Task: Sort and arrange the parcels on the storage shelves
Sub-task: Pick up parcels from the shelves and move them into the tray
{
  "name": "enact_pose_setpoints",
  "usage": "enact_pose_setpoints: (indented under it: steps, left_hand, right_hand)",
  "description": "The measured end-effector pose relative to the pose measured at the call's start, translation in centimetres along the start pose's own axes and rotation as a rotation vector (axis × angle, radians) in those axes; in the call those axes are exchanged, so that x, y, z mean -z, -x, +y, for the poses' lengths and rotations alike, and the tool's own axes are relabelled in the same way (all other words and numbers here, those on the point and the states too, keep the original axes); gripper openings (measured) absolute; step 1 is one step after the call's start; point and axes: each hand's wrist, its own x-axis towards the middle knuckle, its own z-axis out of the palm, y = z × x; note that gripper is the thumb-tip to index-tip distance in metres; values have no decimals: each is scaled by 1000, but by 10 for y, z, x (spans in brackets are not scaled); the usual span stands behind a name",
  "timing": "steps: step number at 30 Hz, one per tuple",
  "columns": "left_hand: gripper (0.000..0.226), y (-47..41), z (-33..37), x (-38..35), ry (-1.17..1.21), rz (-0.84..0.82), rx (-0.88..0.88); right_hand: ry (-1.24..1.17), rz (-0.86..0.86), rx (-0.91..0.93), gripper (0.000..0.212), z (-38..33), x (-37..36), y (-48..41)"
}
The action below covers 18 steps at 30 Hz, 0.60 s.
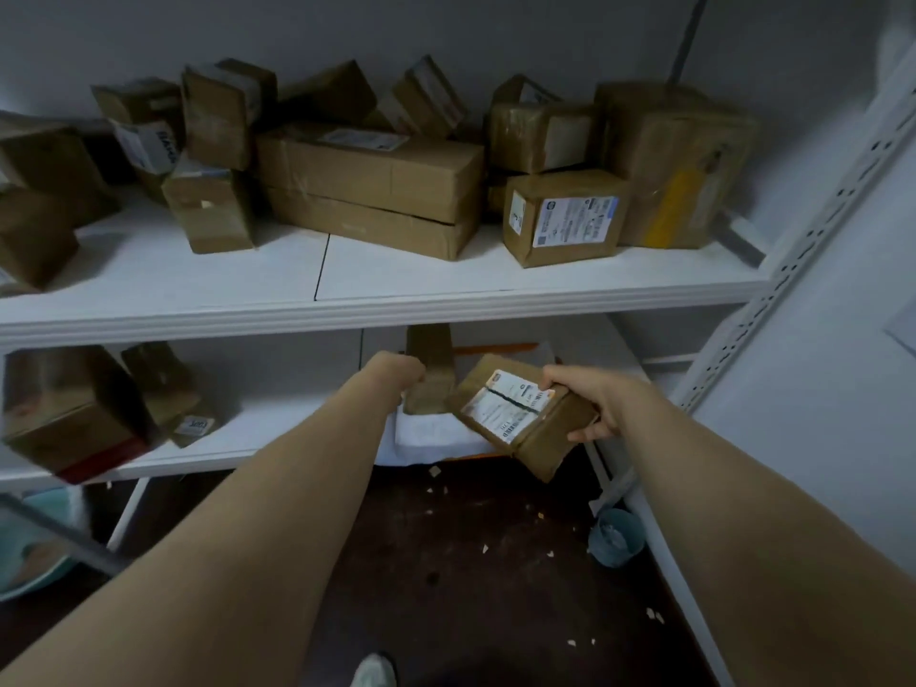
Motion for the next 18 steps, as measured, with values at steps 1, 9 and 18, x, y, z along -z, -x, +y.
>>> enact_pose_setpoints:
  steps: [1,9,18]
  left_hand:
    - [39,-8,-2,-5,-15,-4,1]
    - [31,-113,-13,-34,-125,51,-90]
    - [55,-216,-23,-68,-704,118,-390]
  right_hand:
    - [-17,-2,-4,23,4,-5,-8]
    - [-147,76,-41,68,-3,-48,-97]
    - [-164,208,59,42,-25,-96,-192]
